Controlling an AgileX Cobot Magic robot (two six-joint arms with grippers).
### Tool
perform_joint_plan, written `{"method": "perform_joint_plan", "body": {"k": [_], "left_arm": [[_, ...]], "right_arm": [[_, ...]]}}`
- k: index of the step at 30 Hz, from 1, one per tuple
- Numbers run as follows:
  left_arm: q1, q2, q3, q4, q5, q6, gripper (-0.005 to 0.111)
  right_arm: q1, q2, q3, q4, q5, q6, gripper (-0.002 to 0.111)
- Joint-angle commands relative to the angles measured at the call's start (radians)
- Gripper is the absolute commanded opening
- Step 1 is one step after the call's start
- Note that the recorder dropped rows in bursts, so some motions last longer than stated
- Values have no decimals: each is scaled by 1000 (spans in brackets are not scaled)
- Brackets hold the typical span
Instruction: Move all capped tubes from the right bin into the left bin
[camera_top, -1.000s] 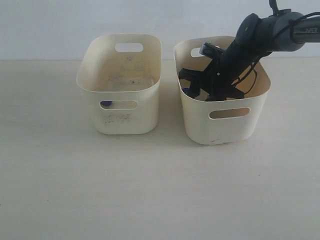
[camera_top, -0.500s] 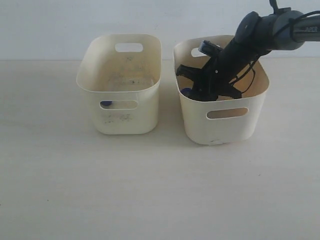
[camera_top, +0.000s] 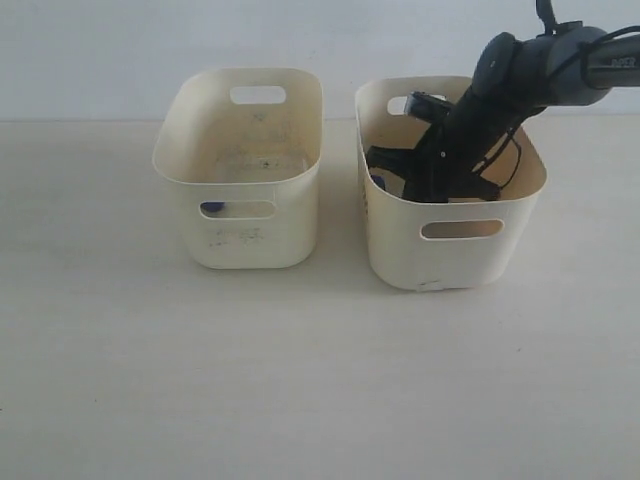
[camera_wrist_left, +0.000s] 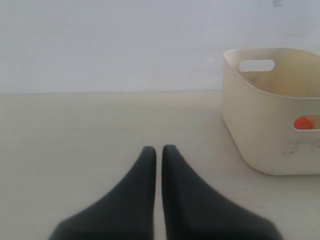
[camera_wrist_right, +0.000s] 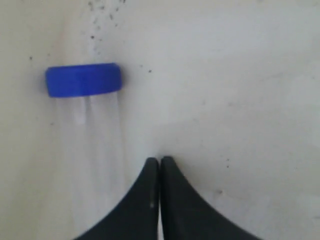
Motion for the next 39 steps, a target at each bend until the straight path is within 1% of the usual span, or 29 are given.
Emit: {"method": "perform_joint_plan", "body": {"k": [1,6,8,10,11,12,13,14,39], "left_arm": [[0,0,-4,-6,-4,-10,4],[0,0,-4,-6,-4,-10,4],[0,0,-4,-6,-4,-10,4],[0,0,-4,-6,-4,-10,4],[0,0,-4,-6,-4,-10,4],[0,0,-4,-6,-4,-10,4],[0,0,-4,-6,-4,-10,4],[0,0,-4,-6,-4,-10,4],[0,0,-4,-6,-4,-10,4]], "right_arm": [[-8,-71,3,10,-17,-3,0],[-41,-94,3,213,52,-183,0],[-43,-94,3,220,59,-198,3],[-45,-94,3,244,60,-227,20],[-49,-94,3,258,68,-239,37],[-52,-94,3,258,70,-246,46],[-52,-94,3,258,78,-258,59],[-52,-94,3,258,78,-261,60],[-40,52,7,283,101,-290,60]]}}
